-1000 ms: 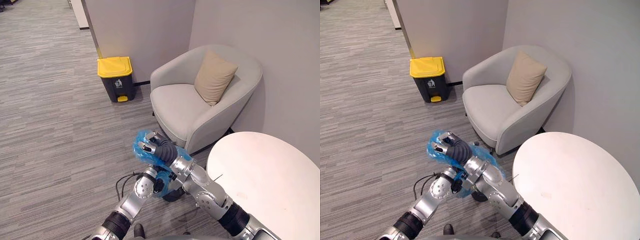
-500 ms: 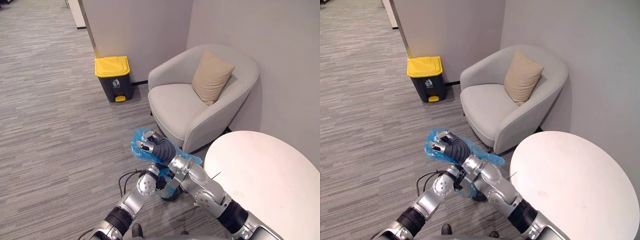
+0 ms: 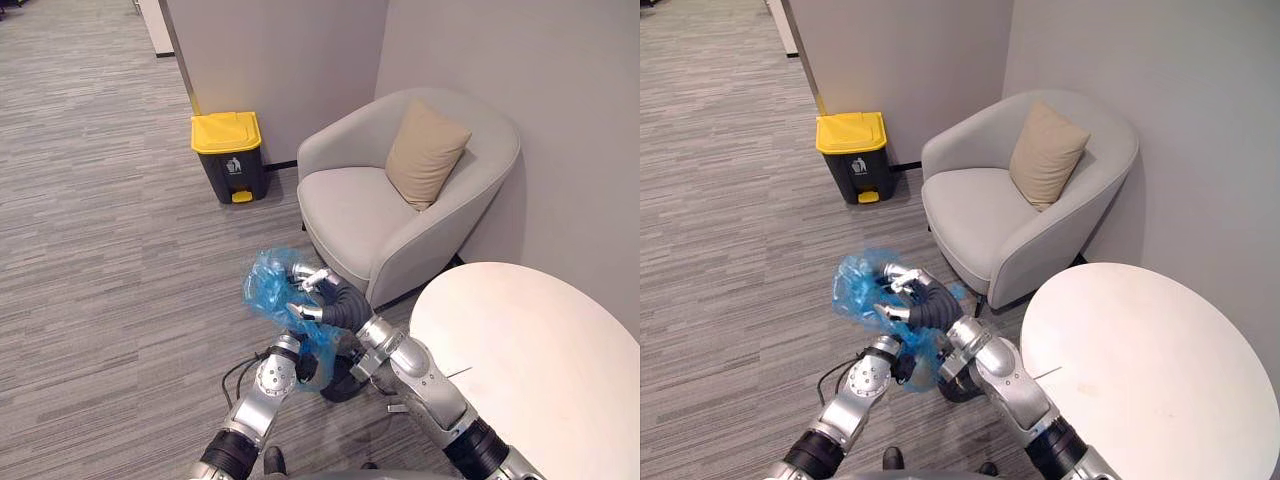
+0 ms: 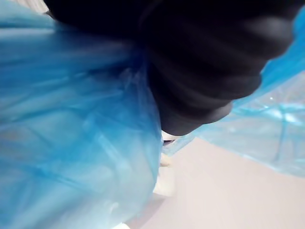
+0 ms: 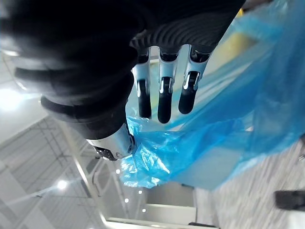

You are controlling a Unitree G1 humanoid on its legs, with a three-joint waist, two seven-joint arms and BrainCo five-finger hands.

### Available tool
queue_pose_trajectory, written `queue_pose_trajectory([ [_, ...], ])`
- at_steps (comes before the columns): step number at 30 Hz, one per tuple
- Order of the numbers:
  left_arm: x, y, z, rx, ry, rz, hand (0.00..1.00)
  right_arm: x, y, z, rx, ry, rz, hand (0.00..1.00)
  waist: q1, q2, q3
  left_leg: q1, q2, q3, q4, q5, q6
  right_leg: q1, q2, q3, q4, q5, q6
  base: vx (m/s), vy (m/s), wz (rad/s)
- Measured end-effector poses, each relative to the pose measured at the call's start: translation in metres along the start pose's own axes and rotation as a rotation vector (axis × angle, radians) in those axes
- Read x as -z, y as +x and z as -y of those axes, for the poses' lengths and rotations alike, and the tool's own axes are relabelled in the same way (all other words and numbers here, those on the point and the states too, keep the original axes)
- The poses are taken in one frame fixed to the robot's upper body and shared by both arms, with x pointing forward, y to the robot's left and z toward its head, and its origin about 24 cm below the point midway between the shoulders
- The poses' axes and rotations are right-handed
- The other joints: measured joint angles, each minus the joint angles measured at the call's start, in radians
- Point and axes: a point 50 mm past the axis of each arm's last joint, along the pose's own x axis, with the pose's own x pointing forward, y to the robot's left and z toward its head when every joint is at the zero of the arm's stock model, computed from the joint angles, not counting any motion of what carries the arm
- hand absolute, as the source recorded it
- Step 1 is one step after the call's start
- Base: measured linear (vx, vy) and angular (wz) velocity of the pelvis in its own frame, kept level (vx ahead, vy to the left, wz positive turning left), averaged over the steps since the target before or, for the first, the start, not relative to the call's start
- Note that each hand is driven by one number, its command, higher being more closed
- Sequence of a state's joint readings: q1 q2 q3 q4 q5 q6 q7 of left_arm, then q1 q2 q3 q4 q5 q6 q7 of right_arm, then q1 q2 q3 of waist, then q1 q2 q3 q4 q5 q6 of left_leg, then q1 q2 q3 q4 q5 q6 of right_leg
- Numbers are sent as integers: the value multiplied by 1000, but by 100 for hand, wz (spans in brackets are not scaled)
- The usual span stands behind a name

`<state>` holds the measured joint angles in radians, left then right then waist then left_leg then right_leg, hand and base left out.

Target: Gather rubbish on tea table into small bin, then transfer packed bag to large trash can.

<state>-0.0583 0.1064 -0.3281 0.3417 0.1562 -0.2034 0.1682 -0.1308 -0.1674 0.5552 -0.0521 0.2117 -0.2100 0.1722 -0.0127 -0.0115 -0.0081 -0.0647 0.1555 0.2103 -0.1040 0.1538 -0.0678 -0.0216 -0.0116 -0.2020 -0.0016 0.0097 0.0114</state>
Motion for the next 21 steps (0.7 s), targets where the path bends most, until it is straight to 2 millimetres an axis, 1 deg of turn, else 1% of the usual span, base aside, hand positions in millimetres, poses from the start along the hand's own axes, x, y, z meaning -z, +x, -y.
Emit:
queue_pose_trajectory([
  [7, 15, -10, -18, -125, -59, -68, 100, 5, -18, 15, 83, -377, -55, 0, 1, -5, 2, -1, 0, 0, 0, 0, 0, 0, 0, 0, 0, -3, 4, 0, 0, 0],
  [10, 18, -15, -24, -160, -64, -78, 100, 7, -21, 17, 83, -477, -76, 0, 1, -8, 3, -1, 0, 0, 0, 0, 0, 0, 0, 0, 0, -3, 4, 0, 0, 0],
  [15, 22, -19, -33, -208, -70, -95, 100, 10, -28, 21, 127, -516, -102, 0, 2, -10, 3, -1, 0, 0, 0, -2, -2, 0, -1, 0, 0, -6, 8, 0, 0, 0],
  [18, 29, -25, -37, -232, -71, -120, 100, 12, -37, 27, 178, -510, -118, 0, 1, -11, 3, -1, -1, -1, 0, -4, -5, 0, -2, -1, 1, -10, 14, 0, 0, 0],
  [20, 35, -32, -39, -243, -72, -150, 100, 15, -50, 35, 248, -501, -148, 0, 3, -11, 3, -2, -2, -3, 0, -4, -5, 0, -3, -4, 1, -11, 15, 0, 0, 2],
  [21, 37, -33, -39, -243, -71, -159, 100, 16, -53, 37, 268, -496, -157, 0, 3, -11, 3, -3, -2, -5, 0, -4, -5, 0, -3, -5, 1, -11, 15, 0, 0, 4],
])
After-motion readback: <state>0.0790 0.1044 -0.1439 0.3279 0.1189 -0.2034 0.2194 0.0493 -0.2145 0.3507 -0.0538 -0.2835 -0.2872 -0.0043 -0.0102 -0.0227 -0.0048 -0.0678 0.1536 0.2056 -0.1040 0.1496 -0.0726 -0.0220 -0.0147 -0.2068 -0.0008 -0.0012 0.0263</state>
